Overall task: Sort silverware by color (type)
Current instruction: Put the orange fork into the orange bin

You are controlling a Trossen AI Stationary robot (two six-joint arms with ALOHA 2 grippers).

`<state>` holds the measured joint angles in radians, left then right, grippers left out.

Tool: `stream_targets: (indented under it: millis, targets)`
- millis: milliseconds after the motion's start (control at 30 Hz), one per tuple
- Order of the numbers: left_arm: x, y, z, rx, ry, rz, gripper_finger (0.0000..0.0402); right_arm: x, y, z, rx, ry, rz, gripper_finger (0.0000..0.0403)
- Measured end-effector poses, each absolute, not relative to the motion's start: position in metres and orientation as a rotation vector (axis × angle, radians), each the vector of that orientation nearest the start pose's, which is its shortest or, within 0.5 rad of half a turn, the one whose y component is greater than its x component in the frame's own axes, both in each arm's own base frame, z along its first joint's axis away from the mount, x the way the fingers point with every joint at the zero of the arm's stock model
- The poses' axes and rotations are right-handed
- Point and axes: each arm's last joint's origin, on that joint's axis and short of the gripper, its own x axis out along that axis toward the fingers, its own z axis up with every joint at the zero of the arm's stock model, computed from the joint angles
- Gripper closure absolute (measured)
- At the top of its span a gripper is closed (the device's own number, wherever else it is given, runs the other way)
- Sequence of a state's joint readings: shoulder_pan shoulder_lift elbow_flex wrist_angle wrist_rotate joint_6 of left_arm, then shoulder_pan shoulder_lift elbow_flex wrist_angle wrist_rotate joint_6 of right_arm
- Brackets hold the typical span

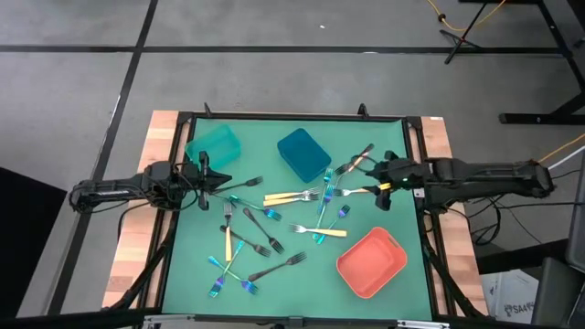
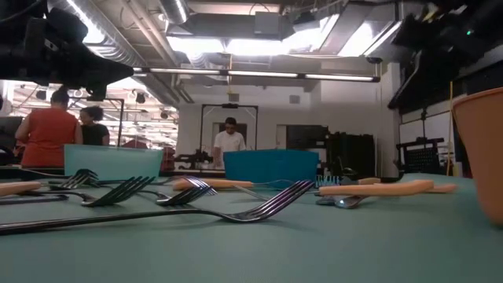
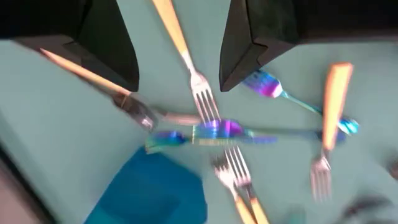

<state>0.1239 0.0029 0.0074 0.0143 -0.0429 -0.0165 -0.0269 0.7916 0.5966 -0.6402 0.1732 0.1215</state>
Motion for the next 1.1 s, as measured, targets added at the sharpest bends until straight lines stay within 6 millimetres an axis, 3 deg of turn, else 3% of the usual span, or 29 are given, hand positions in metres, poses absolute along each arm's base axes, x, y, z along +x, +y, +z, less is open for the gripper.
stream_targets:
  millis: [400,667,1100]
  targets:
    - [0.096,0.013,0.167,-0.016,-0.020,0.167,0.0401,0.185,-0.029,0.181,0.035,1.158,-0.289,0.0190]
    - [0.096,0.013,0.167,-0.017,-0.020,0.167,0.0401,0.195,-0.036,0.153,0.008,1.323,-0.169,0.0190]
    - [0.096,0.013,0.167,-0.017,-0.020,0.167,0.0401,0.201,-0.036,0.136,-0.001,1.410,-0.095,0.0190]
